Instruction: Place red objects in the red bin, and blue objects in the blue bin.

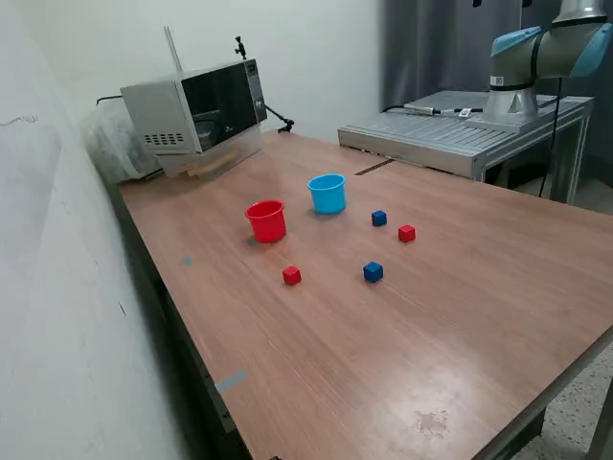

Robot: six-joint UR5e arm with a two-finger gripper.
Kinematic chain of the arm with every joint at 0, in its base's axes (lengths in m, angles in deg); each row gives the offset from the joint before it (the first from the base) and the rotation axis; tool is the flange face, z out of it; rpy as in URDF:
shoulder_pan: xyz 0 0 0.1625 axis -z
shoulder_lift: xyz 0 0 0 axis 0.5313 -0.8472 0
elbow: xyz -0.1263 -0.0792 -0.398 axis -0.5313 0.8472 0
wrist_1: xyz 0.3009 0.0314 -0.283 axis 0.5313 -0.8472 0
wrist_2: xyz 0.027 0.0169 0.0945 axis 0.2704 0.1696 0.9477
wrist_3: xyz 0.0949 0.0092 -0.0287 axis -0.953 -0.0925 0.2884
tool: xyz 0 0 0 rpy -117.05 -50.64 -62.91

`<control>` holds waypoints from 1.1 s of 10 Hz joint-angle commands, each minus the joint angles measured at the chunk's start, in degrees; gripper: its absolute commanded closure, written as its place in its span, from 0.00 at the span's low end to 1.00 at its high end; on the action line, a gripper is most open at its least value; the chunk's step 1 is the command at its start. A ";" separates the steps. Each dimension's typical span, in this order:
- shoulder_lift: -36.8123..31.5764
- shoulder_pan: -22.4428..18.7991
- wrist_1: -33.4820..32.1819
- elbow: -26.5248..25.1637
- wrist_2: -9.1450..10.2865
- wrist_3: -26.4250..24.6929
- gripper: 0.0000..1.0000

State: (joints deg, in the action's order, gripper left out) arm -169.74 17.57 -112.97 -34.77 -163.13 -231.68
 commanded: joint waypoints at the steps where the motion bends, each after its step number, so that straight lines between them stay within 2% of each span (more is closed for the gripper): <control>1: -0.18 0.37 -1.87 -0.36 -0.84 -0.29 0.00; 11: 0.35 2.30 -3.37 -0.10 -0.58 -0.29 0.00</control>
State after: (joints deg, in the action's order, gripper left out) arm -169.63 19.27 -116.14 -35.14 -163.78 -231.99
